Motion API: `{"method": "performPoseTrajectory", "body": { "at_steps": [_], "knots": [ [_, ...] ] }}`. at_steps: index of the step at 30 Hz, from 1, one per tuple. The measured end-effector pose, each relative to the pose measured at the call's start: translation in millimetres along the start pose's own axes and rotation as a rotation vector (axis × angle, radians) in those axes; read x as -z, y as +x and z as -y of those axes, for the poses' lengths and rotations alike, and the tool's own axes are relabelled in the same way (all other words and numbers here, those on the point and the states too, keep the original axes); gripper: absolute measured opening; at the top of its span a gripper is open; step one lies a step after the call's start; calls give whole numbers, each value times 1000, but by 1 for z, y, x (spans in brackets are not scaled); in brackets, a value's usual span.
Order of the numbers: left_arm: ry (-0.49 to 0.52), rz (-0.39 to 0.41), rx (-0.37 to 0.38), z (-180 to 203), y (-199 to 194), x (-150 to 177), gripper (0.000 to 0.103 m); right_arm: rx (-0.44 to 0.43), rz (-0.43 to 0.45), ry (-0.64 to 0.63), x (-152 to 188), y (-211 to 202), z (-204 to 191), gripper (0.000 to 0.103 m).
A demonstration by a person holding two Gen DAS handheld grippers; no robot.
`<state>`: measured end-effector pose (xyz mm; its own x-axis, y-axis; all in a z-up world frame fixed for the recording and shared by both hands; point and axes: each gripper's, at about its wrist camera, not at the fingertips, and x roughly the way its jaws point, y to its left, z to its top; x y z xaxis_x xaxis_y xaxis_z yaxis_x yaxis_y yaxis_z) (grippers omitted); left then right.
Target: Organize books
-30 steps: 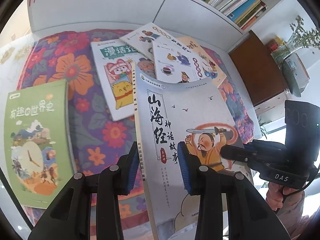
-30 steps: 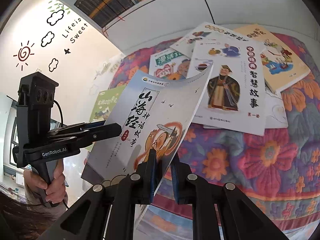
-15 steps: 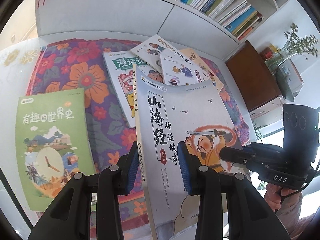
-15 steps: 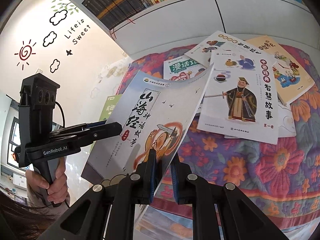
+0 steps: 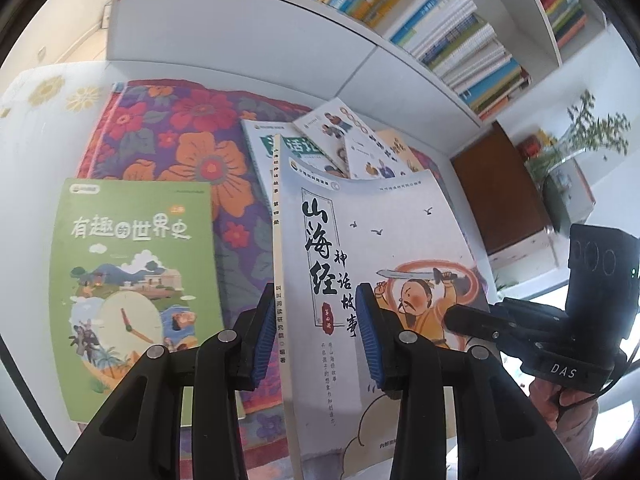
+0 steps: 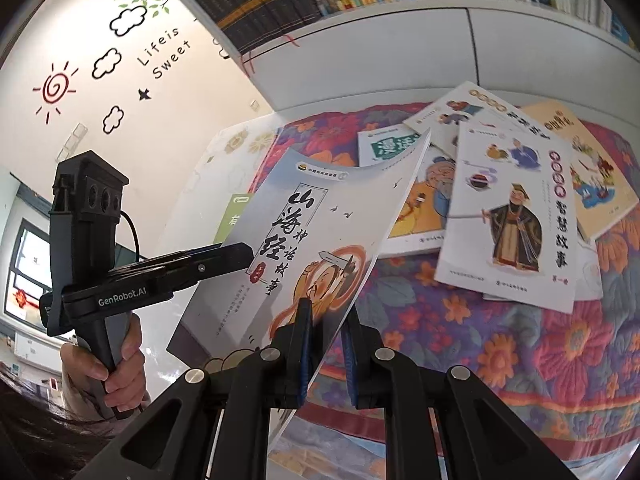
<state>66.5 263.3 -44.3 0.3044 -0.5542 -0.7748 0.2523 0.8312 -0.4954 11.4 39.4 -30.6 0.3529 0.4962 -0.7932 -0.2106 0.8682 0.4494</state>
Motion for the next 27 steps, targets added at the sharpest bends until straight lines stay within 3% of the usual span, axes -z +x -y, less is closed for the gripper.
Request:
{"method": "performPoseTrajectory", "body": {
  "at_steps": [15,27],
  "knots": [
    [-93,59,-58,-67,-34,7,35,-49,-50,-73,-20,52,-58,14],
    [-168,84,-59,-115,-44,15,35,-76,-89,-114,-33,85,-88,14]
  ]
}}
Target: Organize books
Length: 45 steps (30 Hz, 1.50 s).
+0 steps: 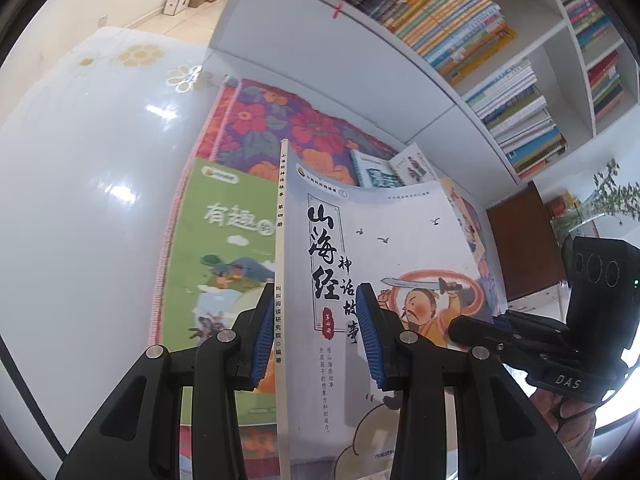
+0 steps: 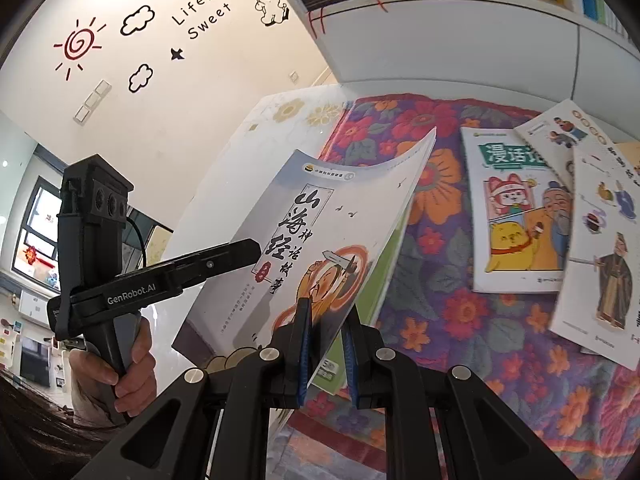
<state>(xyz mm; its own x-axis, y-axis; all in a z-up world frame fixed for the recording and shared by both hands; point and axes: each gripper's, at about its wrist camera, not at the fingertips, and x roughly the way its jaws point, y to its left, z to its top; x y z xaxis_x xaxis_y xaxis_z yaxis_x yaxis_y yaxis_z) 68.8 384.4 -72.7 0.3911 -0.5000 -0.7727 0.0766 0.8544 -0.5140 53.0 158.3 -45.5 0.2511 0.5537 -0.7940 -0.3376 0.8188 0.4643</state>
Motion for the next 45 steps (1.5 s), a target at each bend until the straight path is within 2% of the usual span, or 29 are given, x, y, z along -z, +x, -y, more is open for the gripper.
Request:
{"method": "performPoseTrajectory", "body": {
  "at_steps": [4,10,16,28,32,35,45],
  "knots": [
    [-14,-6,-12,-14,1,1,35,-16,-12,-1,-1,16,-5,14],
    [-51,7,22,-32,5,-1,35,-45,-26,27,-2,36,0,14],
    [-34,9,3,-37,12,-6,35,-44,-25,34,-6,51,3,14],
    [-119,-1,30,-66,25,-11,35,-64,-23,73,-9,78,12,14],
    [-131,-14,20,-71,31,-11,35,-74,-52,121,-4,87,20,14],
    [-127,-13,-27,-74,34,-13,39,-72,-69,138,-2,94,26,14],
    [-130,-9,-15,-78,34,-14,40,-72,-88,169,4,103,32,16]
  ]
}}
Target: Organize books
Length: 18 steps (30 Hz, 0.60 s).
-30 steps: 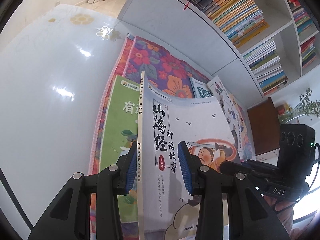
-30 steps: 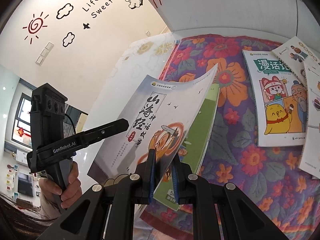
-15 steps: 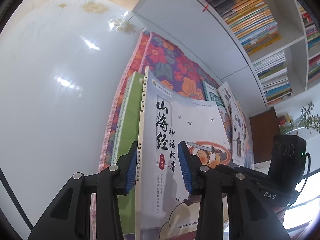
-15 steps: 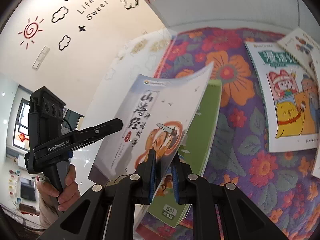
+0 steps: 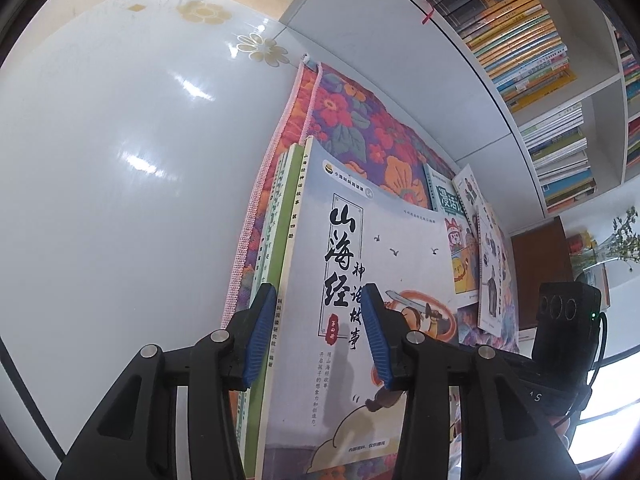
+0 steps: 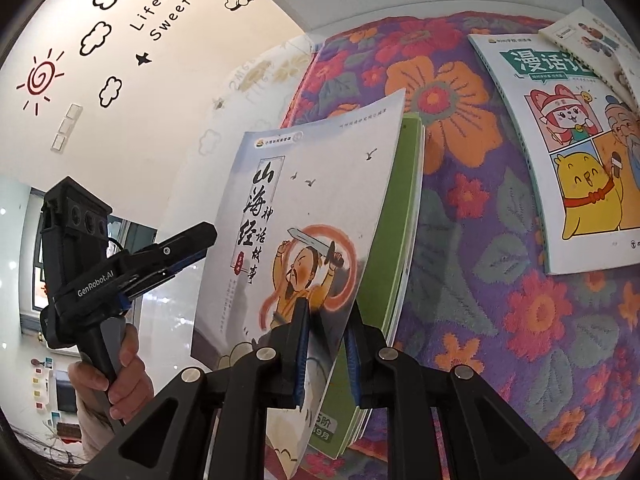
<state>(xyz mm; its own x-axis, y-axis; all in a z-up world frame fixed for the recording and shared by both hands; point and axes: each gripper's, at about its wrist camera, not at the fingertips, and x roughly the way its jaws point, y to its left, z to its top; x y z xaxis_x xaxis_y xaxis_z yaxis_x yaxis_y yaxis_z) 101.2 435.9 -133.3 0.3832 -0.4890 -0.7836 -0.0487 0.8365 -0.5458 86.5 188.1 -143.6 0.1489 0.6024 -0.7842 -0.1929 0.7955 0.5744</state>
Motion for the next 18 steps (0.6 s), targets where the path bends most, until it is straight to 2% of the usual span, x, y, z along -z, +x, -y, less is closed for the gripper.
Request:
{"method": "performPoseTrajectory", "body": {
  "at_steps": [6,12,18],
  "knots": [
    [14,-9,-14,0,-1,0,40,-9,-1,21,1,2,5,17],
    [17,-10,-74,2,1,2,42,9,0,0,2,6,-2,19],
    [34,-12,-88,3,4,0,42,14,9,9,3,6,-2,19]
  ]
}}
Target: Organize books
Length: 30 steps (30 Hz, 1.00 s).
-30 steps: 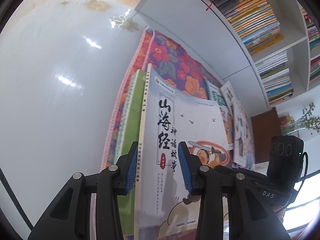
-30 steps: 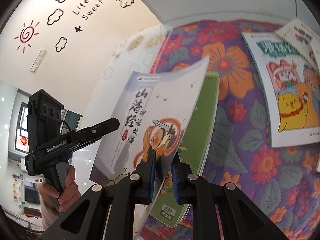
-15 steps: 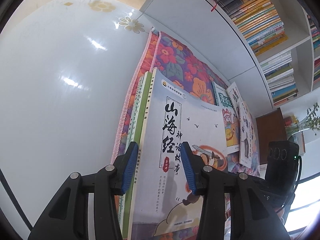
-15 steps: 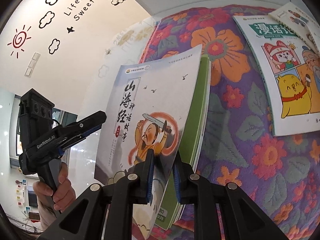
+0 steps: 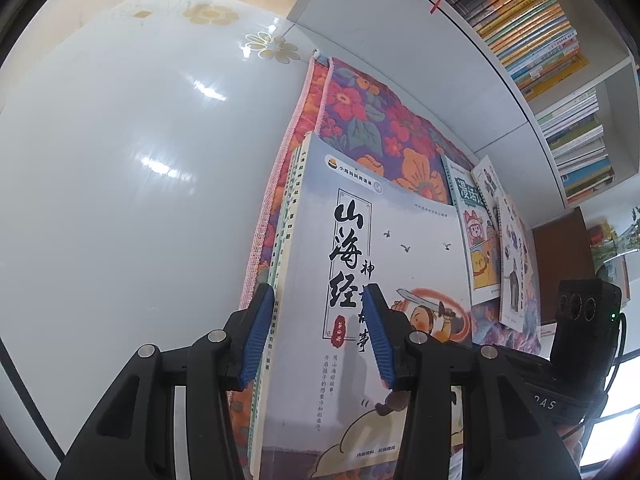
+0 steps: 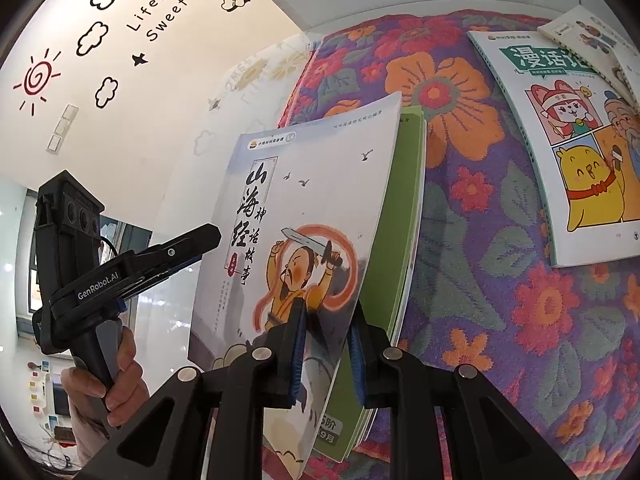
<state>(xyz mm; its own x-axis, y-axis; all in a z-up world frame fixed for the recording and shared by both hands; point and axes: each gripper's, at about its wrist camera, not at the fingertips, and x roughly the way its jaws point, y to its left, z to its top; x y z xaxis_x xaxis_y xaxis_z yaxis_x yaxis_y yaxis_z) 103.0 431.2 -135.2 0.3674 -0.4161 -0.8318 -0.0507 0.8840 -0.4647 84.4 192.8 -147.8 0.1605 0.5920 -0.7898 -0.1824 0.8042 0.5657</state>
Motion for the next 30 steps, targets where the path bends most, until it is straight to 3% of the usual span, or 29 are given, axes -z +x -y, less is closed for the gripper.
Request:
{"method": "performPoseTrajectory", "body": {
  "at_steps": [4,7,12,15,23,27,30],
  "knots": [
    [-5,-5,4,-2,1,-3,42,19,-3,0,2,-1,-4,19],
    [-4,21,-35,-2,-5,-3,42,30,4,11,3,-4,-9,19],
    [-22,41,-48,-8,-15,-5,44,120,63,14,3,-20,-7,20],
    [-37,37,-63,-9,-15,-5,44,72,60,59,2,-20,2,20],
    [-39,6,-109,-8,2,-4,44,42,64,90,6,-27,19,20],
    [-44,-20,-68,-1,12,-4,44,38,38,111,5,-18,21,20],
    [-5,-22,-123,11,16,-3,45,76,-7,90,4,-8,12,21]
  ]
}}
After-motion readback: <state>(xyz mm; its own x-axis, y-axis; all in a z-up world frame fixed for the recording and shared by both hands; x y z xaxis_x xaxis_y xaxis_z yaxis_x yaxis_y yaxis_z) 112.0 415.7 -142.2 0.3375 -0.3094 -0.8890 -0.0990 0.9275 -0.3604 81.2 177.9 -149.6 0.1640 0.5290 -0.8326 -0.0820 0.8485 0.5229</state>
